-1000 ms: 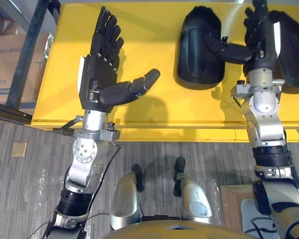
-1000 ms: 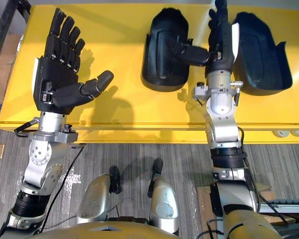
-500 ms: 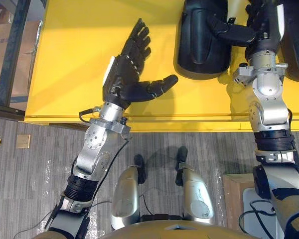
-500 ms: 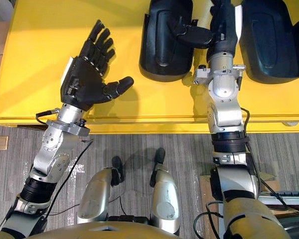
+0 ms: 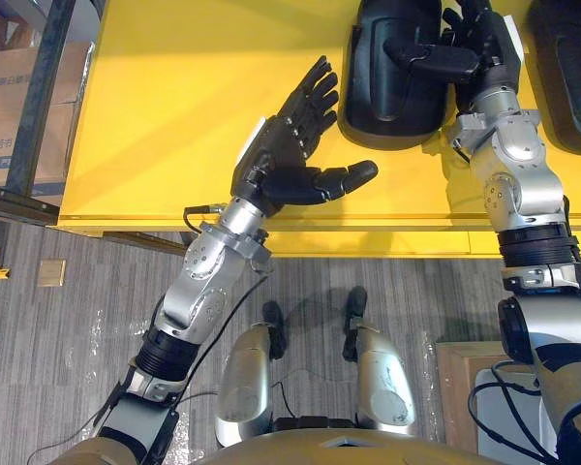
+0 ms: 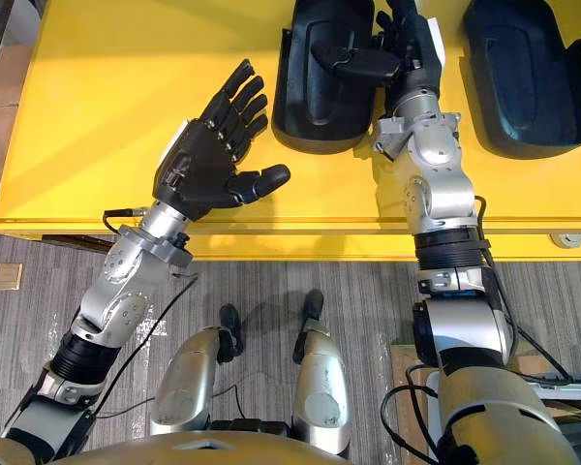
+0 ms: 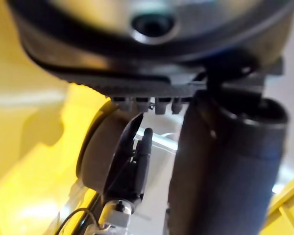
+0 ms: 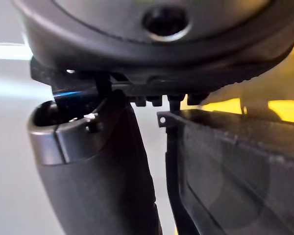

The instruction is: Walk over and take three plastic housings, then place them on the shelf

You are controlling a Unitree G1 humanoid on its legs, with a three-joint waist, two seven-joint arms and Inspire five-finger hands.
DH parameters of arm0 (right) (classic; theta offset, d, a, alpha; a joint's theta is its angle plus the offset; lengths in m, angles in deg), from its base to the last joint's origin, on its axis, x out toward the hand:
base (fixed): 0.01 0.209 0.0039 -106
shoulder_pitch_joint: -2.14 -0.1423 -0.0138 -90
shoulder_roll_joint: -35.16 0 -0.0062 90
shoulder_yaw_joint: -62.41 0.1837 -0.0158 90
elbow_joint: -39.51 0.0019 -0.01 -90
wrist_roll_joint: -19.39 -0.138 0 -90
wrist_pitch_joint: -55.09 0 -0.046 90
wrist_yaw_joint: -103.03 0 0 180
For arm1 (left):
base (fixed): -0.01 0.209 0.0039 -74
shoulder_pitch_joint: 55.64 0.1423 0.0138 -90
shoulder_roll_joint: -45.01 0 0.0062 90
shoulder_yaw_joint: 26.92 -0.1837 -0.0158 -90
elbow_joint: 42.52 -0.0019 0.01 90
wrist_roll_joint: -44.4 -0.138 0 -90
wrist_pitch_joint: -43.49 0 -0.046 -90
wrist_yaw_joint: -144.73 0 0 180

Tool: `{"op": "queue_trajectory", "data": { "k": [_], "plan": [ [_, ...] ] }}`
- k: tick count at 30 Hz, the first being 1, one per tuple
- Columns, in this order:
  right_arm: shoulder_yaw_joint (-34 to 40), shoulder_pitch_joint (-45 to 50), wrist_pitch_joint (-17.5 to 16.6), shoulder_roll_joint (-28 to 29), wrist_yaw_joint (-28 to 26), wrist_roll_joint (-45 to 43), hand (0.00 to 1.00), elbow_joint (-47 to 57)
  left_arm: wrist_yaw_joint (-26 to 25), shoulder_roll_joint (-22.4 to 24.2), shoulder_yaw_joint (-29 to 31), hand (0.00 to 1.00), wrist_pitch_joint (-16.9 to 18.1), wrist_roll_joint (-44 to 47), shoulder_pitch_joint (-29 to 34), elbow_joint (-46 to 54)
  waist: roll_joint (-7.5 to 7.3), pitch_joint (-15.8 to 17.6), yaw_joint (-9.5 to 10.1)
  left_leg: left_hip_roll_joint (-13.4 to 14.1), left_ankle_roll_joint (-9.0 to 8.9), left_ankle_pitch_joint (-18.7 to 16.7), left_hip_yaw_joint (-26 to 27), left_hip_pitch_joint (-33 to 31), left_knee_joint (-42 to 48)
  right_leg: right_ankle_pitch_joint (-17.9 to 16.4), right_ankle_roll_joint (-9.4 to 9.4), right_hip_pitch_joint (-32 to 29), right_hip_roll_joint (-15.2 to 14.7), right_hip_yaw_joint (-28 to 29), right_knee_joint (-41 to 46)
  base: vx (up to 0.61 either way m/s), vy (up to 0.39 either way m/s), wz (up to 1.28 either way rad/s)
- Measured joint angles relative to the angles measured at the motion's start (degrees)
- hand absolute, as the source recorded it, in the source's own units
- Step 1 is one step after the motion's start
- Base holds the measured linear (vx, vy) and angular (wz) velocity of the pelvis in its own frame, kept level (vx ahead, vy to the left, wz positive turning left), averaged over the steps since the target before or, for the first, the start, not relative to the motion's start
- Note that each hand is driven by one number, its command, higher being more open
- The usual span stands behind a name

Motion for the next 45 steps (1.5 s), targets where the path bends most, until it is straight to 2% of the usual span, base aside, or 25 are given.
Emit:
{"op": "queue_trajectory", "data": {
  "k": [16, 20, 23, 27, 29, 31, 32, 33, 36, 38, 39, 40, 42, 43, 45],
  "plan": [
    [-2.2, -3.9, 0.0, -1.6, -1.7, -1.4, 1.00, -5.4, 0.6, -0.3, -3.5, 1.00, -0.8, 1.8, -0.7, -3.3, 0.29, -0.1, 0.12, -0.2, -0.18, 0.8, -0.5, 1.3, -1.3, 0.0, -0.02, 1.4, 0.2, -0.4, -0.4, -0.01, 0.015, 0.02],
    [-2.2, -4.1, 0.0, -2.0, -0.7, -1.4, 1.00, -6.2, 0.5, -0.3, -3.7, 1.00, -0.8, 1.8, -0.7, -3.3, 0.59, -0.1, 0.05, -0.2, -0.31, 1.1, -0.7, 1.5, -1.7, 0.1, -0.03, 1.9, 0.3, -0.5, -1.0, 0.00, 0.015, 0.02],
    [-2.2, -4.2, 0.0, -2.3, 0.3, -1.3, 1.00, -6.1, -0.1, -0.3, -3.7, 1.00, -0.8, 1.7, -0.4, -3.3, 1.38, -0.1, 0.09, -0.1, -0.40, 1.1, -0.8, 1.9, -1.9, 0.1, -0.04, 2.3, 0.4, -0.6, -1.1, 0.00, 0.000, 0.00],
    [0.0, -3.1, -0.1, -2.4, 3.2, 0.7, 1.00, -2.8, -2.7, -0.1, -3.5, 1.00, -0.5, -0.6, 1.7, -3.0, 2.03, -0.1, -0.01, -0.3, -0.59, 1.3, -0.7, 3.8, -2.9, 0.0, -0.10, 3.8, 0.3, -0.8, -1.6, 0.01, 0.015, -0.02],
    [4.0, 1.2, -1.1, -2.4, 5.9, 4.1, 1.00, 5.4, -4.7, -0.1, -3.0, 1.00, -0.5, -3.0, 3.9, -1.2, 2.05, -0.1, 0.01, -0.3, -0.65, 1.3, -0.7, 4.7, -3.3, 0.0, -0.09, 4.8, 0.4, -1.0, -2.1, 0.01, 0.008, 0.02],
    [7.5, 7.2, -4.0, -2.3, 9.1, 7.9, 1.00, 15.0, -7.9, -0.1, -1.0, 1.00, -0.5, -7.2, 7.8, 1.8, 2.08, -0.1, -0.12, -0.4, -0.84, 1.2, -0.4, 7.0, -4.6, 0.0, -0.06, 7.0, 0.6, -1.2, -3.2, 0.04, 0.010, -0.06],
    [8.7, 9.0, -4.7, -2.3, 9.7, 8.6, 1.00, 17.4, -8.9, -0.1, -0.5, 1.00, -0.5, -8.9, 8.4, 2.4, 2.09, -0.1, -0.06, -0.5, -0.85, 1.2, -0.4, 7.6, -5.0, 0.0, -0.04, 7.5, 0.6, -1.2, -3.5, 0.04, 0.008, -0.04],
    [10.5, 12.1, -6.7, -2.1, 11.4, 10.4, 1.00, 21.6, -11.1, 0.0, 1.2, 1.00, -0.5, -11.8, 9.8, 4.2, 2.12, -0.2, -0.11, -0.6, -0.87, 1.2, -0.4, 8.4, -5.5, 0.0, 0.02, 8.4, 0.6, -1.4, -4.1, 0.03, 0.005, -0.01],
    [14.1, 18.1, -10.4, -0.8, 13.8, 13.0, 1.00, 28.4, -13.7, 0.0, 5.3, 1.00, -0.3, -12.7, 10.7, 7.2, 2.13, -0.9, -0.39, -1.0, -0.98, 1.5, -0.3, 9.9, -7.4, 0.1, 0.28, 9.9, 0.5, -1.6, -5.7, 0.01, -0.002, 0.01],
    [16.2, 22.7, -12.1, 1.8, 14.3, 14.8, 1.00, 32.0, -14.5, 0.3, 7.6, 1.00, 0.9, -13.5, 12.8, 9.4, 1.92, -2.5, -0.62, -1.2, -1.10, 1.8, -0.2, 11.3, -8.9, 0.3, 0.54, 11.3, 0.7, -1.9, -7.2, 0.07, -0.015, 0.02],
    [17.3, 27.8, -13.7, 4.5, 14.5, 15.0, 1.00, 34.9, -14.9, 1.2, 8.8, 1.00, 2.0, -14.2, 15.8, 11.7, 1.80, -4.9, -0.66, -1.3, -1.27, 1.9, -0.2, 12.5, -10.3, 0.4, 0.64, 12.5, 0.9, -2.0, -8.5, 0.09, -0.015, 0.01],
    [17.7, 29.8, -14.2, 5.7, 14.3, 15.0, 1.00, 36.0, -15.0, 1.5, 9.3, 1.00, 2.7, -14.2, 17.2, 12.7, 1.69, -6.0, -0.71, -1.3, -1.37, 2.0, -0.1, 13.2, -11.0, 0.4, 0.64, 13.0, 1.0, -2.1, -9.0, 0.14, -0.019, -0.02],
    [18.8, 36.1, -15.5, 8.9, 13.3, 14.9, 1.00, 39.1, -15.4, 2.9, 10.6, 1.00, 5.3, -14.5, 20.6, 15.3, 1.29, -8.7, -0.71, -1.3, -1.68, 2.1, 0.2, 14.9, -12.9, 0.4, 0.67, 14.5, 1.4, -2.1, -10.5, 0.16, -0.019, -0.04],
    [19.6, 40.9, -16.7, 11.7, 12.3, 14.9, 1.00, 41.1, -15.7, 4.3, 12.0, 1.00, 7.6, -14.5, 22.7, 17.5, 0.63, -10.7, -0.74, -1.3, -2.01, 2.4, 0.3, 16.2, -14.2, 0.4, 0.67, 15.6, 1.5, -2.1, -11.7, 0.15, -0.014, -0.04],
    [20.1, 46.2, -17.6, 15.7, 11.3, 14.9, 1.00, 42.8, -15.7, 6.2, 13.9, 1.00, 10.3, -14.4, 24.2, 19.1, -0.15, -12.1, -1.11, -1.3, -2.37, 2.6, 0.6, 18.1, -15.9, 0.4, 0.67, 17.1, 1.8, -2.0, -12.8, 0.12, -0.008, -0.06]
  ]
}}
